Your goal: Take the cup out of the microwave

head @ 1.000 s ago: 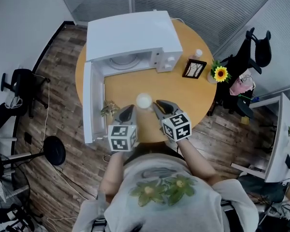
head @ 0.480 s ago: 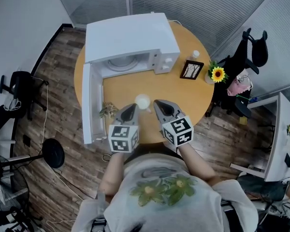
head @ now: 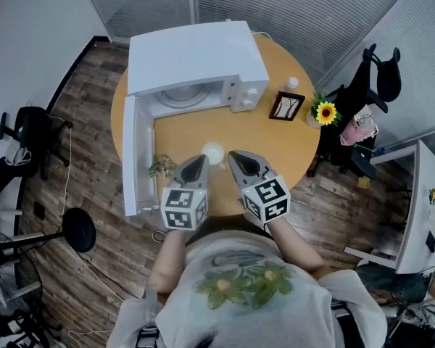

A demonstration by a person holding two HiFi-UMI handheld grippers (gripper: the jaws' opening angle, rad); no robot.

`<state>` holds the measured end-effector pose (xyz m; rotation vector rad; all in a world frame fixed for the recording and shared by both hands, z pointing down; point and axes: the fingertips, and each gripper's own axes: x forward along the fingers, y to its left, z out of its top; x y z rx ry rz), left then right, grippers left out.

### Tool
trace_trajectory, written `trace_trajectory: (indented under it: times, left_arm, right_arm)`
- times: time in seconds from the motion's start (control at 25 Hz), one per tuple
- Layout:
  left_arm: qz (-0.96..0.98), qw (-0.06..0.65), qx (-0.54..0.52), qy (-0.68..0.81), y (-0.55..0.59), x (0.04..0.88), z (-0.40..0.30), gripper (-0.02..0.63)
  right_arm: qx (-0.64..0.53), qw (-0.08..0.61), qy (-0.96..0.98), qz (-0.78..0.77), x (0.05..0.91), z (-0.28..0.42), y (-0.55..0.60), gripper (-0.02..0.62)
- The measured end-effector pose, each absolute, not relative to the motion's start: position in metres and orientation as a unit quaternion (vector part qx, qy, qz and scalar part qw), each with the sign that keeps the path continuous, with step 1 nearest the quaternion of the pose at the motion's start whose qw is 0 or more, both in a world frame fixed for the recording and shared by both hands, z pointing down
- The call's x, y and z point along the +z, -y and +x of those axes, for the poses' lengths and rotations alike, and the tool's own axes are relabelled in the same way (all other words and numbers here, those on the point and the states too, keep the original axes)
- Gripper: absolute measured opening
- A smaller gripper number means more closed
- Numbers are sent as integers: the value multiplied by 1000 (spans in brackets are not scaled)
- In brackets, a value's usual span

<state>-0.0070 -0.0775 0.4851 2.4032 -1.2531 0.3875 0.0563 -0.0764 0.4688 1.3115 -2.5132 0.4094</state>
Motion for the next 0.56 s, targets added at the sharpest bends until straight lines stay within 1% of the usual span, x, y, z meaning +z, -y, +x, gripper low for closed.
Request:
trace_trajectory:
  times: [0.28,0.56]
  left_arm:
    - [865,208,118,441,78,479,-6,3]
    - [862,204,124,447,81,482,-10,3]
  right_arm:
    - [145,140,870,450,469,56,79,15]
    - [151,146,869,448,474,59,81,15]
